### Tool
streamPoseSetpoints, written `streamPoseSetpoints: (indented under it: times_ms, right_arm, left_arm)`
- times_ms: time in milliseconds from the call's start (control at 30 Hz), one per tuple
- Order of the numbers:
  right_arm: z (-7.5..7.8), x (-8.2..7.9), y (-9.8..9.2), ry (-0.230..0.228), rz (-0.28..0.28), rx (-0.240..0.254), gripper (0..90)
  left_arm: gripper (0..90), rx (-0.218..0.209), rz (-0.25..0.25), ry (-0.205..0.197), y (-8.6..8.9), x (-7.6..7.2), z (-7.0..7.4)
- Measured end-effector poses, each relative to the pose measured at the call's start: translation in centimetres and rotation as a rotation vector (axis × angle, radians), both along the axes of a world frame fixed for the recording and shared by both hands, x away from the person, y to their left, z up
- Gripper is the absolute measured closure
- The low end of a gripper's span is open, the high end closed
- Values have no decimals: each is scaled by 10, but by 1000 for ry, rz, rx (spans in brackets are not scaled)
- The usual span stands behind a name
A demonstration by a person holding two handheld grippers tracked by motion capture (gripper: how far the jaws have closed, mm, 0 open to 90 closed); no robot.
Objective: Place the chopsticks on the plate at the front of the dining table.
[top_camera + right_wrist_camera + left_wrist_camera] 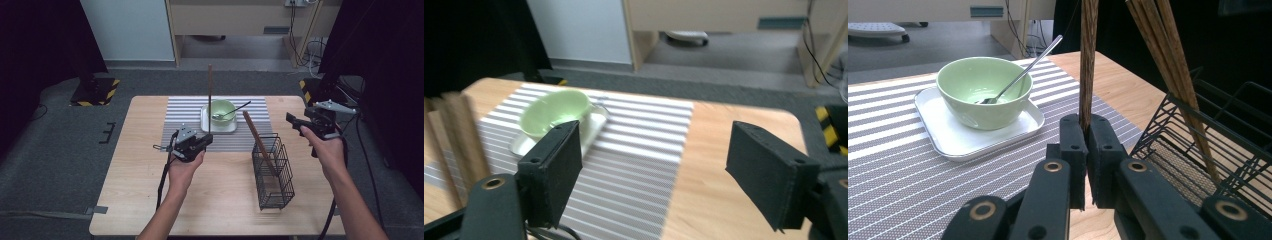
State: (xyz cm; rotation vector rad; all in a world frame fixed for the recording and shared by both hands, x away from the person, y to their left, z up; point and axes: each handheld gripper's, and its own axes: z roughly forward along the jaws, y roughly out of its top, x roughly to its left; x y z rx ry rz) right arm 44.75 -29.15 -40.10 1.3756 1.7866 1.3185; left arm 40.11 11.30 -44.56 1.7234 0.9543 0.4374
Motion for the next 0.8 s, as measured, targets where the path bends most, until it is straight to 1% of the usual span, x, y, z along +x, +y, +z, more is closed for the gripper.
streamPoseSetpoints:
  times_ms: [33,67,200,233,267,300,333,367,433,467,500,533,567,600,633,733,800]
  right_arm:
    - [0,0,0,0,0,0,218]
    - [-12,-1,-9,14,-22,3,209]
    - [-36,-3,-22,45,-53,-5,198]
    - [-36,-3,-22,45,-53,-5,198]
    - [-47,-4,-27,63,-66,-9,196]
    - [-47,-4,-27,63,-66,-9,196]
    - [-58,-5,-31,80,-78,-11,192]
    - [-58,-5,-31,80,-78,-11,192]
    - [-69,-6,-33,96,-84,-17,186]
    - [-79,-7,-34,114,-93,-23,180]
    - [-79,-7,-34,114,-93,-23,180]
    - [-85,-8,-34,124,-97,-25,175]
    - [-90,-8,-34,134,-105,-33,173]
    - [-100,-9,-32,153,-125,-61,173]
    - [-100,-9,-32,153,-125,-61,173]
    - [-117,-10,-28,196,-124,-87,169]
    - [-125,-10,-27,215,-127,-100,167]
  left_arm:
    - [862,0,0,0,0,0,0]
    - [862,0,2,2,0,0,0]
    - [862,7,11,2,1,0,-1]
    - [862,7,13,2,1,1,0]
    - [862,6,16,2,1,1,0]
    - [862,7,19,1,1,1,0]
    - [862,9,21,0,1,1,1]
    - [862,10,24,-1,1,1,1]
    - [862,14,27,-1,2,2,2]
    - [862,17,30,-2,2,2,3]
    - [862,17,33,-1,2,2,3]
    - [862,14,37,-3,3,2,4]
    - [862,15,41,-2,3,3,4]
    - [862,16,45,-2,4,3,4]
    - [862,15,48,-3,4,3,5]
    - [862,13,57,-3,5,4,6]
    - [862,18,59,-4,6,4,8]
